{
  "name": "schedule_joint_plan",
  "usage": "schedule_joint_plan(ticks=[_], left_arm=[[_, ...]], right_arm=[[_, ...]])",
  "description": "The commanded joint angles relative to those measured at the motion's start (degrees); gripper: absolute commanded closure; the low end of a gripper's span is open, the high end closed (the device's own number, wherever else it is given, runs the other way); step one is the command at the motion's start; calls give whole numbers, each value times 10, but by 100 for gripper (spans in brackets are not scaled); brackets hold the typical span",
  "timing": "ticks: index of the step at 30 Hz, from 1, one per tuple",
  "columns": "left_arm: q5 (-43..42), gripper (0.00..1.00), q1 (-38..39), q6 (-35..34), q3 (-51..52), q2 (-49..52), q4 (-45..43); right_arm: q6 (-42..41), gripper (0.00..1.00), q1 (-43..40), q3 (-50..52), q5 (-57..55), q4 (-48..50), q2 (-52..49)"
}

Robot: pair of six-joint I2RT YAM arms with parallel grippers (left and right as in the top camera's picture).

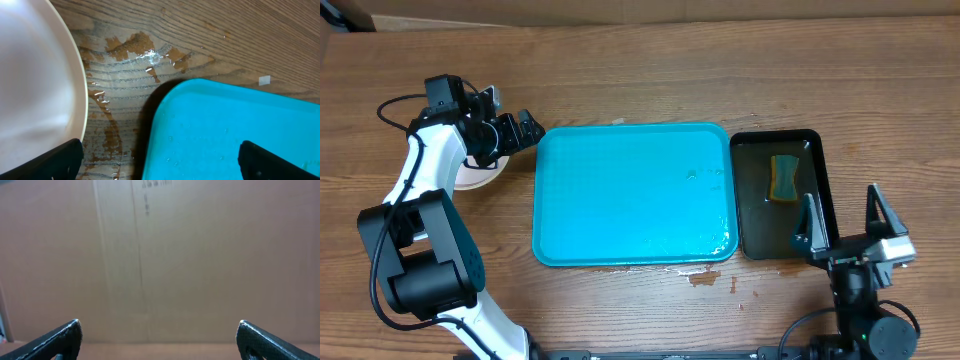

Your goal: Clean dirty plates on tray and stack at the side

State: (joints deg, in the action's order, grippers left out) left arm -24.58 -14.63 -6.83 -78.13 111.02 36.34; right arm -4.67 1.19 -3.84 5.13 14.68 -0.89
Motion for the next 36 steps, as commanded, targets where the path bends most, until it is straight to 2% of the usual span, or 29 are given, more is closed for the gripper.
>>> schedule_joint_plan(ticks=[1, 13, 20, 36], left_arm=[[2, 0, -1, 15, 0, -5, -2], [2, 0, -1, 15, 0, -5, -2], [2, 0, -1, 15, 0, -5, -2], [2, 0, -1, 15, 0, -5, -2]], right_arm=[[0, 0, -2, 35, 1, -1, 7], [4, 0, -2, 34, 1, -191, 7], [93, 0, -2, 34, 1, -191, 7], [111, 0, -2, 34, 5, -191, 7]])
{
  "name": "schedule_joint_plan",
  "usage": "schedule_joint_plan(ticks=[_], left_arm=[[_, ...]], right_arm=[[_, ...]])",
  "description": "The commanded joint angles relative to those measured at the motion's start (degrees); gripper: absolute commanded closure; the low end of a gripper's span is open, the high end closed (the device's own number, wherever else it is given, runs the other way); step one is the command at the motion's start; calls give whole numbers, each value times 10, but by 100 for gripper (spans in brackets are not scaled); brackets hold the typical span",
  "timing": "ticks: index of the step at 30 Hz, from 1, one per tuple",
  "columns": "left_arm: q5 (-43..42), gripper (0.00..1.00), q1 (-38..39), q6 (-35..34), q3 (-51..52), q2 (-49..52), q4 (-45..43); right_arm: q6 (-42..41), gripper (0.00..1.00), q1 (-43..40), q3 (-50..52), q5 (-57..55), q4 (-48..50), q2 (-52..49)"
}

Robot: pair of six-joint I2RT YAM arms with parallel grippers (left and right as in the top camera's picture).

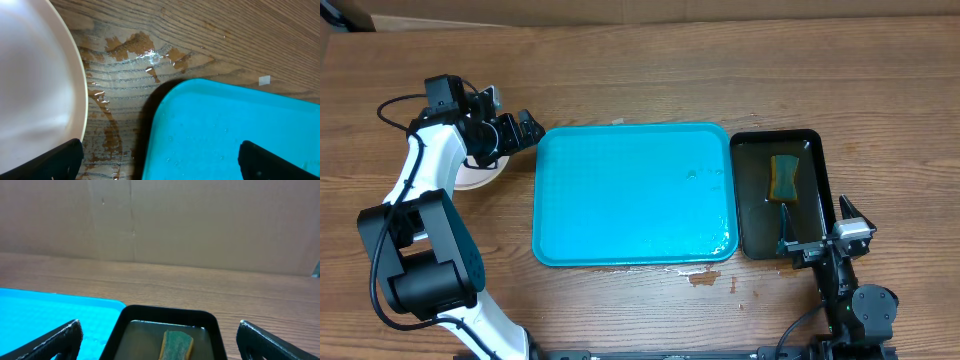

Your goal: Clean dirty plates on tray and stack at the side

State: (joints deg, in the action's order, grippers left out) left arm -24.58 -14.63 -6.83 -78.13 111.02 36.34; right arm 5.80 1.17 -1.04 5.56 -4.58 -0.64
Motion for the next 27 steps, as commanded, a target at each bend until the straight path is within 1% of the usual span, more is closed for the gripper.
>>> schedule_joint_plan(ticks=[1, 27], left_arm=[[2, 0, -1, 15, 0, -5, -2], [8, 0, 0, 15, 0, -5, -2]], right_arm=[[7, 0, -2, 6, 1, 2, 5], [6, 0, -2, 6, 1, 2, 5]])
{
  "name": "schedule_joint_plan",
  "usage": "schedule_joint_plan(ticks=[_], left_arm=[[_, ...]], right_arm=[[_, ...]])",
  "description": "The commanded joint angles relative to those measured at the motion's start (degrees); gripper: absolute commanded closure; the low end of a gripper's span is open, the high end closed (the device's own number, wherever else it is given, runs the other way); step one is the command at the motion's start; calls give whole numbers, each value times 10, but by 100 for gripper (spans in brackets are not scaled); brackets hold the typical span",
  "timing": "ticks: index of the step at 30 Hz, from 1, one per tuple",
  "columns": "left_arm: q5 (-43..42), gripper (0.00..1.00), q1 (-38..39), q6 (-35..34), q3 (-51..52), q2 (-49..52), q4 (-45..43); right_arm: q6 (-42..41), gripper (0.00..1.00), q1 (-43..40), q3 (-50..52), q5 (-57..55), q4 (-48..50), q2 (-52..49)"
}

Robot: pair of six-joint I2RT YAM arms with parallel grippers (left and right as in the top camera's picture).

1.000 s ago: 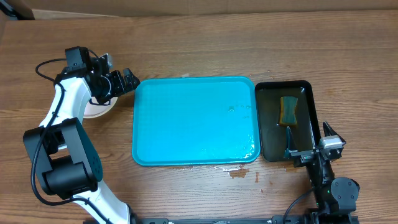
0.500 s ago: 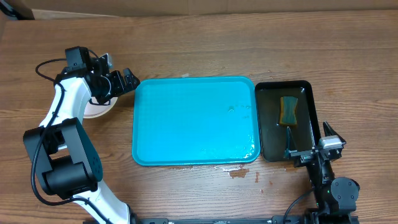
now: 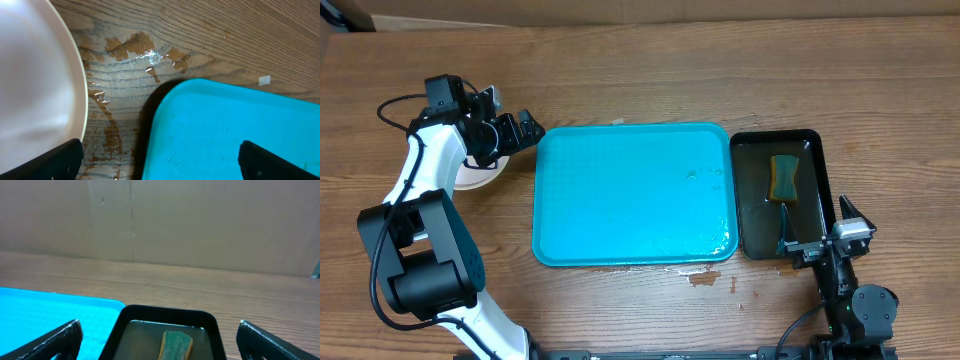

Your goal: Clean dirty plates on tray and stack at the side

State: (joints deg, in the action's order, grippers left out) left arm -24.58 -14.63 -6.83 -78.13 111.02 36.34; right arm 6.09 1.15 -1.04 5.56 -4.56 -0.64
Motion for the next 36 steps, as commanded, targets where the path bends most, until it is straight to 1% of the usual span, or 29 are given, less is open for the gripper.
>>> schedule_joint_plan(ticks=[1, 4, 7, 12, 16, 23, 29, 36], left_arm=[[13, 0, 3, 15, 0, -5, -2], [21, 0, 11, 15, 0, -23, -2], [40, 0, 24, 15, 0, -63, -2], [47, 0, 46, 15, 0, -175, -2], [47, 0, 47, 15, 0, -278, -2], [47, 0, 47, 15, 0, -426, -2], [47, 0, 47, 15, 0, -516, -2], [47, 0, 47, 15, 0, -592, -2]], right_arm=[[4, 0, -2, 6, 1, 2, 5], [4, 0, -2, 6, 1, 2, 5], [4, 0, -2, 6, 1, 2, 5], [4, 0, -2, 6, 1, 2, 5], [4, 0, -2, 6, 1, 2, 5], [4, 0, -2, 6, 1, 2, 5], [4, 0, -2, 6, 1, 2, 5], [4, 0, -2, 6, 1, 2, 5]])
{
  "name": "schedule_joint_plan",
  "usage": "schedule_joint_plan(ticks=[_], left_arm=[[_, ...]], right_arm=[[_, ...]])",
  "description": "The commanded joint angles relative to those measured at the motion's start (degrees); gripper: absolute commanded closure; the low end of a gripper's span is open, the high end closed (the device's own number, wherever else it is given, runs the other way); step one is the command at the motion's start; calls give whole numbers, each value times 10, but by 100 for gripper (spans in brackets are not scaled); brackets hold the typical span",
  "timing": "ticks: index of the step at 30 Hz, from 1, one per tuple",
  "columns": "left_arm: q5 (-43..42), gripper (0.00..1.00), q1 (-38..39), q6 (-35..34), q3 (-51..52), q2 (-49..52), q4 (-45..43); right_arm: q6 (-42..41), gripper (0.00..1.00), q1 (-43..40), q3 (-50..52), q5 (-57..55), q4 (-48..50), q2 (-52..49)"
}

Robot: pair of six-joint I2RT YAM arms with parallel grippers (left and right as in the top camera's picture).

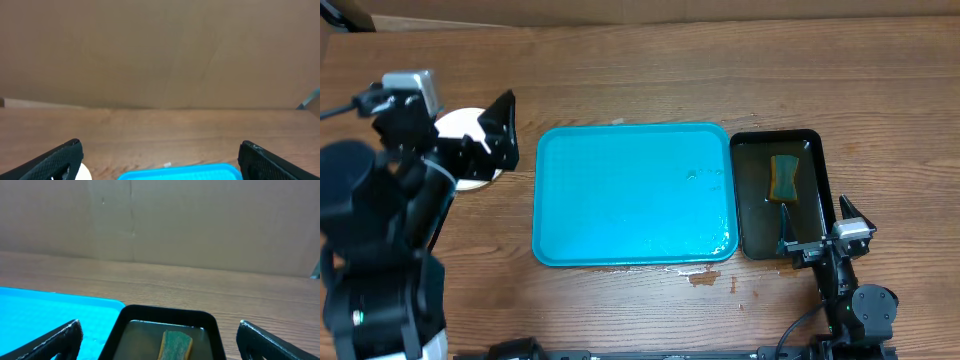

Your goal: Clean dirty plates on tray and stack at the side

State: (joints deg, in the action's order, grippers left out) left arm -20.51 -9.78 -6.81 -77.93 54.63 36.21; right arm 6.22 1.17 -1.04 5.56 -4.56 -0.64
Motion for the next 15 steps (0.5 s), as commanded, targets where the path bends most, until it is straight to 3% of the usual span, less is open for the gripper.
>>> schedule_joint_plan(ticks=[1, 8, 15], left_arm=[[6, 0, -2, 15, -2, -37, 0], [7, 0, 4, 16, 2, -93, 2], [16, 0, 21, 17, 41, -137, 75]], right_arm=[[2, 0, -2, 6, 1, 2, 5], [2, 0, -2, 6, 1, 2, 5], [2, 0, -2, 6, 1, 2, 5]])
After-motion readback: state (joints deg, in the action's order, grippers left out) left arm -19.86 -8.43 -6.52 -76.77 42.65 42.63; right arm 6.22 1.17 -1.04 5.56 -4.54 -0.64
